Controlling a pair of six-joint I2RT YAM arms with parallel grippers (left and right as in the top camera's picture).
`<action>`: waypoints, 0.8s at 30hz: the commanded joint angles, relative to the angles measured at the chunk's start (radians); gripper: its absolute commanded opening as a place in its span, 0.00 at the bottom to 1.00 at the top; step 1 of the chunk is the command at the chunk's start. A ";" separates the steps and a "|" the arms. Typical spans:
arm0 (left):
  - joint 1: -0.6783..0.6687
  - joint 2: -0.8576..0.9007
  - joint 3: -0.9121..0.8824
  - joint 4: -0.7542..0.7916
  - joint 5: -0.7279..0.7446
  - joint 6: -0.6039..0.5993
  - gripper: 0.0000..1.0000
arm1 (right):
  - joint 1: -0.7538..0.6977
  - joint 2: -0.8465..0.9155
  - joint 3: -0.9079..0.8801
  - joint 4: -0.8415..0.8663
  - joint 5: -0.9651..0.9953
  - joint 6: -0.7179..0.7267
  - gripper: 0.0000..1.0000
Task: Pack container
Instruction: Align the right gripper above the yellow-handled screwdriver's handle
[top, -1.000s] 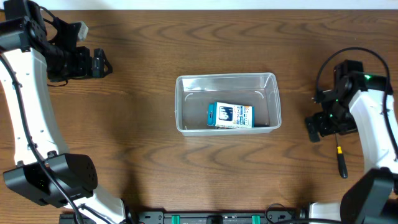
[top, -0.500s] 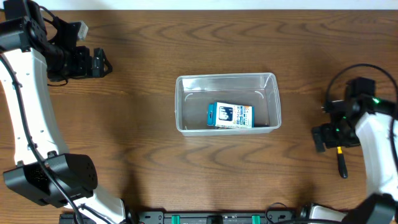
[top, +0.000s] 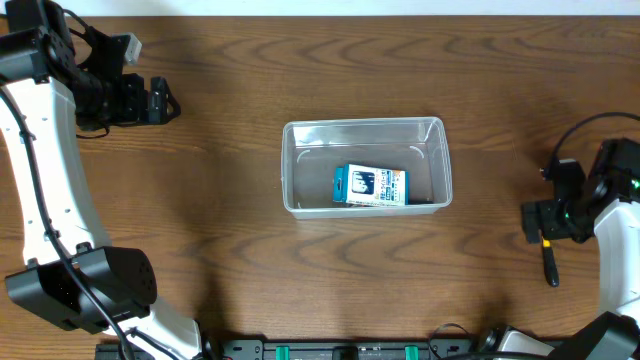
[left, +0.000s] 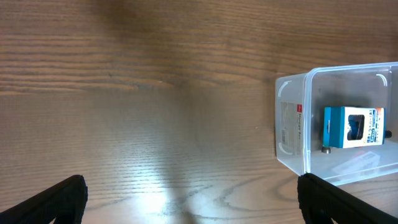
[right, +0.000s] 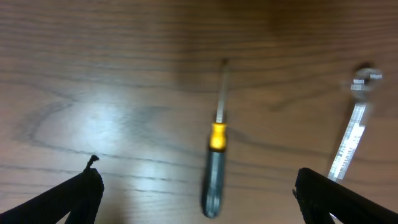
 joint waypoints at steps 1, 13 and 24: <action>0.003 -0.003 -0.004 0.000 -0.008 -0.001 0.98 | -0.032 -0.005 -0.041 0.023 -0.130 -0.066 0.99; 0.003 -0.003 -0.004 -0.003 -0.008 -0.002 0.98 | -0.087 -0.005 -0.103 0.106 -0.090 -0.063 0.99; 0.003 -0.003 -0.004 -0.010 -0.008 -0.002 0.98 | -0.113 -0.005 -0.114 0.113 -0.001 -0.003 0.99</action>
